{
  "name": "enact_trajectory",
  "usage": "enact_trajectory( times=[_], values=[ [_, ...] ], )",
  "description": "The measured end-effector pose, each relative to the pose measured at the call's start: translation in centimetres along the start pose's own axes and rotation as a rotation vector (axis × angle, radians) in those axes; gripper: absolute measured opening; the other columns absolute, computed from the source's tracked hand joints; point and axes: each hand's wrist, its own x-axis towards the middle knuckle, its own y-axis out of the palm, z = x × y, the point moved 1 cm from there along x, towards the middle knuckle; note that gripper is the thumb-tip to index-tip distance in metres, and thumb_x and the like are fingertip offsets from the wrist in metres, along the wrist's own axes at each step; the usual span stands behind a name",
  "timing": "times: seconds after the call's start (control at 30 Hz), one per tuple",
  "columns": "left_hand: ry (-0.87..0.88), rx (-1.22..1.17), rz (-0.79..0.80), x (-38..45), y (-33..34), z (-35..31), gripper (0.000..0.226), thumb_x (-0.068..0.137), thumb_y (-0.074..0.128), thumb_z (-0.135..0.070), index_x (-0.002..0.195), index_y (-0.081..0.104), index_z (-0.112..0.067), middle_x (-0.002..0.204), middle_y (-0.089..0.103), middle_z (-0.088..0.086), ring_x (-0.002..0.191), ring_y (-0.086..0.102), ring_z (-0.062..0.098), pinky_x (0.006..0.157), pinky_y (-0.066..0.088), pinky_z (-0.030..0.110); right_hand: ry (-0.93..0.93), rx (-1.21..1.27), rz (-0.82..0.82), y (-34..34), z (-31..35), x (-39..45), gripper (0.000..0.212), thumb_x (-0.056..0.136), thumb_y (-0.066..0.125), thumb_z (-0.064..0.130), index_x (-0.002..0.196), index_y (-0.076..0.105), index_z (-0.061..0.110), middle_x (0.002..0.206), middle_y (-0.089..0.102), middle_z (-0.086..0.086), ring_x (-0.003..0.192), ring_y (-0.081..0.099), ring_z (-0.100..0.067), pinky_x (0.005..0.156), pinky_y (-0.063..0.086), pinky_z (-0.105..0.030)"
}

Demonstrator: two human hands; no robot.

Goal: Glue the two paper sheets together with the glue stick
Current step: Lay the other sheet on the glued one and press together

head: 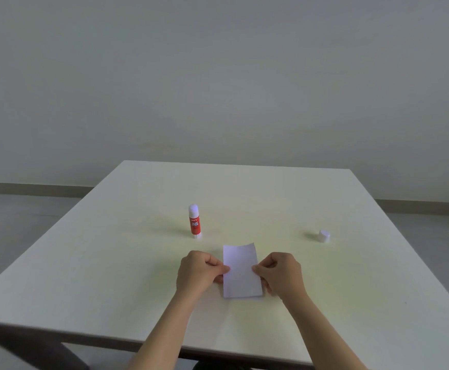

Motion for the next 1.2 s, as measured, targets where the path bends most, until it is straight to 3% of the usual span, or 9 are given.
enact_trajectory(
  times=[0.1,0.2,0.3,0.43,0.63,0.97,1.1,1.2],
  values=[
    [0.010,0.054,-0.001,0.1,0.1,-0.1,0.018,0.068,0.079,-0.022,0.053,0.068,-0.021,0.046,0.067,-0.012,0.050,0.067,-0.001,0.061,0.049,0.019,-0.014,-0.048,-0.010,0.2,0.0,0.1,0.025,0.076,0.068,0.009,0.055,0.054,0.014,0.045,0.054,0.005,0.026,0.044,-0.004,0.039,0.033,-0.017],
    [0.024,0.083,-0.007,0.2,0.2,0.0,0.016,0.068,0.078,-0.023,0.055,0.069,-0.021,0.049,0.069,-0.010,0.052,0.067,0.000,0.063,0.050,0.021,-0.024,-0.075,-0.023,0.3,0.0,0.1,0.029,0.075,0.068,0.008,0.052,0.051,0.016,0.045,0.052,0.005,0.039,0.045,-0.008,0.042,0.034,-0.019],
    [0.036,0.120,-0.012,0.3,0.3,0.0,0.016,0.068,0.077,-0.025,0.056,0.068,-0.021,0.050,0.069,-0.010,0.054,0.068,0.002,0.062,0.050,0.022,-0.033,-0.095,-0.028,0.5,0.1,0.1,0.019,0.073,0.065,0.004,0.057,0.056,0.007,0.054,0.057,-0.006,0.049,0.047,-0.020,0.050,0.036,-0.025],
    [0.051,0.156,-0.018,0.4,0.5,0.0,0.021,0.068,0.077,-0.026,0.052,0.064,-0.024,0.042,0.063,-0.015,0.048,0.064,-0.004,0.055,0.045,0.018,-0.050,-0.109,-0.039,0.7,-0.1,0.1,0.009,0.071,0.063,0.002,0.064,0.058,0.002,0.067,0.063,-0.025,0.056,0.045,-0.022,0.054,0.034,-0.026],
    [0.073,0.136,-0.010,0.6,0.6,0.3,0.019,0.068,0.079,-0.025,0.053,0.066,-0.024,0.042,0.063,-0.015,0.045,0.062,-0.005,0.053,0.042,0.018,-0.073,-0.099,-0.035,0.7,-0.4,0.1,0.010,0.073,0.061,0.003,0.064,0.057,0.003,0.062,0.058,-0.008,0.056,0.048,-0.023,0.054,0.038,-0.027],
    [0.121,0.151,-0.030,0.7,1.0,0.5,0.020,0.067,0.079,-0.024,0.054,0.065,-0.023,0.040,0.060,-0.017,0.044,0.062,-0.006,0.054,0.045,0.018,-0.084,-0.120,-0.082,1.1,-0.4,-0.1,0.005,0.071,0.055,-0.003,0.068,0.057,-0.002,0.065,0.055,-0.018,0.062,0.042,-0.021,0.056,0.032,-0.027],
    [0.161,0.200,-0.084,0.5,1.2,0.6,0.019,0.066,0.079,-0.025,0.060,0.061,-0.024,0.054,0.064,-0.012,0.060,0.068,0.010,0.061,0.052,0.026,-0.095,-0.150,-0.099,1.3,-0.5,-0.1,0.027,0.071,0.053,-0.005,0.059,0.038,0.013,0.058,0.045,-0.001,0.062,0.041,-0.022,0.055,0.029,-0.027],
    [0.215,0.218,-0.115,0.4,1.4,0.8,0.025,0.066,0.079,-0.024,0.072,0.055,-0.025,0.068,0.059,-0.010,0.068,0.062,0.016,0.061,0.048,0.027,-0.104,-0.188,-0.099,1.5,-0.5,0.0,0.033,0.071,0.053,-0.005,0.056,0.033,0.016,0.055,0.041,0.003,0.061,0.040,-0.021,0.049,0.026,-0.028]
  ],
)
